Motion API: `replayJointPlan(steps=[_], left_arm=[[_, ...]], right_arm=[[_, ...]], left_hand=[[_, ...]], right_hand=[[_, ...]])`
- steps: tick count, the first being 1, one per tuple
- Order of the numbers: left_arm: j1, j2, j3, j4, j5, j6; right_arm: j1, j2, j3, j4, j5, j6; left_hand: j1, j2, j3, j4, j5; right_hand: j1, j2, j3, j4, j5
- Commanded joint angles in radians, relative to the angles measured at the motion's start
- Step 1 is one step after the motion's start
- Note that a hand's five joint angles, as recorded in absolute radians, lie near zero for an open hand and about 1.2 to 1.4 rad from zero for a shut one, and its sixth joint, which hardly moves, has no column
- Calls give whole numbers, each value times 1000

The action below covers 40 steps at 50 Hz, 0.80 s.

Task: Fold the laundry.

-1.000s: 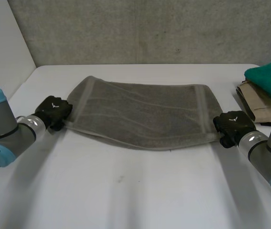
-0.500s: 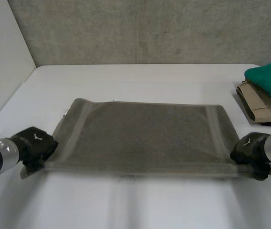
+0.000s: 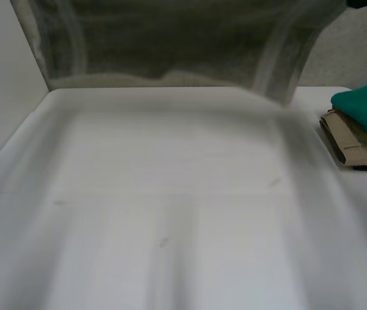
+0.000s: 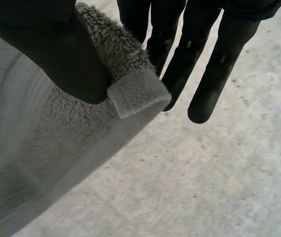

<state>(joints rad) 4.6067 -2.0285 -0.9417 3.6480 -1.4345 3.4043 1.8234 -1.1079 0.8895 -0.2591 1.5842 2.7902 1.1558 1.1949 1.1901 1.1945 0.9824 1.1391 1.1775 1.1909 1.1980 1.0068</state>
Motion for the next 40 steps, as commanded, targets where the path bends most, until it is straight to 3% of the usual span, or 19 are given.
replayJointPlan(steps=[1,10,15,20,26,31,35,40], left_arm=[[24,-21,-115,-100,34,38],[28,-21,-402,-98,60,58],[32,-4,-616,-109,109,131],[70,62,-791,-167,151,236],[113,214,-930,-435,172,450],[121,327,-942,-780,152,679],[101,332,-899,-942,146,754],[43,280,-796,-918,129,705]], right_arm=[[47,60,16,115,-27,-61],[70,177,68,233,-52,-142],[59,230,158,351,-44,-231],[40,194,273,504,-40,-296],[-2,83,399,691,-9,-421],[-61,2,483,826,11,-637],[-78,-1,493,880,13,-742],[-78,51,445,862,13,-716]], left_hand=[[240,201,206,202,239],[240,201,206,202,239],[240,201,206,202,239],[240,201,206,202,239],[240,201,206,202,239],[240,201,206,202,239],[240,201,206,202,239],[240,201,206,202,239]], right_hand=[[257,219,205,198,215],[257,219,205,198,215],[257,219,205,198,215],[257,219,205,198,215],[257,219,205,198,215],[257,219,205,198,215],[257,219,205,198,215],[257,219,205,198,215]])
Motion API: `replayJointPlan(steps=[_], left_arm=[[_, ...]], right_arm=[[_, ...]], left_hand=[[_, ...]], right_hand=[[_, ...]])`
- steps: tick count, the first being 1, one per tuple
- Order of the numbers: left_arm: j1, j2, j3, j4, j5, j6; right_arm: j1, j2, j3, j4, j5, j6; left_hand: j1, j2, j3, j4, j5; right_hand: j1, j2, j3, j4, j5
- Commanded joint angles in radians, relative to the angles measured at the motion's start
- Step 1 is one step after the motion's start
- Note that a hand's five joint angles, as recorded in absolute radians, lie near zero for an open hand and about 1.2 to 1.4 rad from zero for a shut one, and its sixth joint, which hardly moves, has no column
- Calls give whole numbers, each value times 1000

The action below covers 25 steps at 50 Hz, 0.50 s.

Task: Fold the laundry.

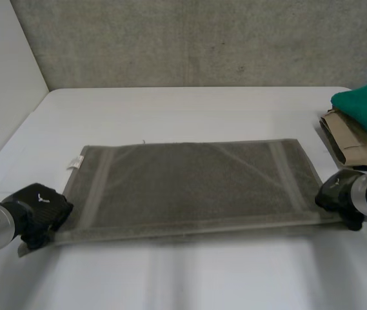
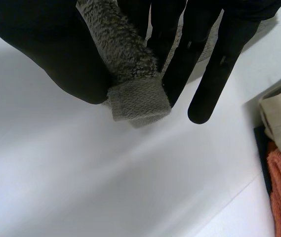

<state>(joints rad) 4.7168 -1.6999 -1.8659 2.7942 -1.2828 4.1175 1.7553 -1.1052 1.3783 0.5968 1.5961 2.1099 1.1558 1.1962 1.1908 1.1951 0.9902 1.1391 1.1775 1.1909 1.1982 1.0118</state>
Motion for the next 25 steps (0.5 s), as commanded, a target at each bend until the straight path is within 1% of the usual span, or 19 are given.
replayJointPlan(steps=[1,2,5,6,9,10,12,14,18,22,25], left_arm=[[-76,-66,149,-47,-30,-23],[-92,-105,196,-3,-49,-55],[-113,-177,272,69,-67,-103],[-124,-229,325,123,-79,-130],[-145,-312,413,194,-92,-164],[-156,-366,474,235,-102,-181],[-165,-420,537,269,-116,-198],[-178,-495,632,295,-147,-216],[-204,-602,769,289,-205,-233],[-224,-682,868,288,-245,-238],[-230,-716,910,291,-256,-237]], right_arm=[[-8,60,-56,-5,2,-21],[-7,71,-71,-18,4,-1],[-2,117,-136,-86,5,91],[3,140,-166,-124,5,131],[12,171,-203,-187,2,189],[18,195,-226,-236,1,214],[26,217,-249,-284,1,229],[35,254,-284,-352,-1,237],[47,326,-352,-457,-2,226],[59,399,-428,-511,-2,203],[69,433,-467,-523,-8,191]], left_hand=[[240,200,205,201,232],[240,200,205,201,232],[240,200,205,201,232],[240,200,205,201,232],[240,200,205,201,232],[240,200,205,201,232],[240,200,205,201,232],[240,200,205,201,232],[240,200,205,201,232],[240,200,205,201,232],[240,200,205,201,232]], right_hand=[[257,219,205,198,210],[257,219,205,198,210],[257,219,205,198,210],[257,219,205,198,210],[257,219,205,198,210],[257,219,205,198,210],[257,219,205,198,210],[257,219,205,198,210],[257,219,205,198,210],[257,219,205,198,210],[257,219,205,198,210]])
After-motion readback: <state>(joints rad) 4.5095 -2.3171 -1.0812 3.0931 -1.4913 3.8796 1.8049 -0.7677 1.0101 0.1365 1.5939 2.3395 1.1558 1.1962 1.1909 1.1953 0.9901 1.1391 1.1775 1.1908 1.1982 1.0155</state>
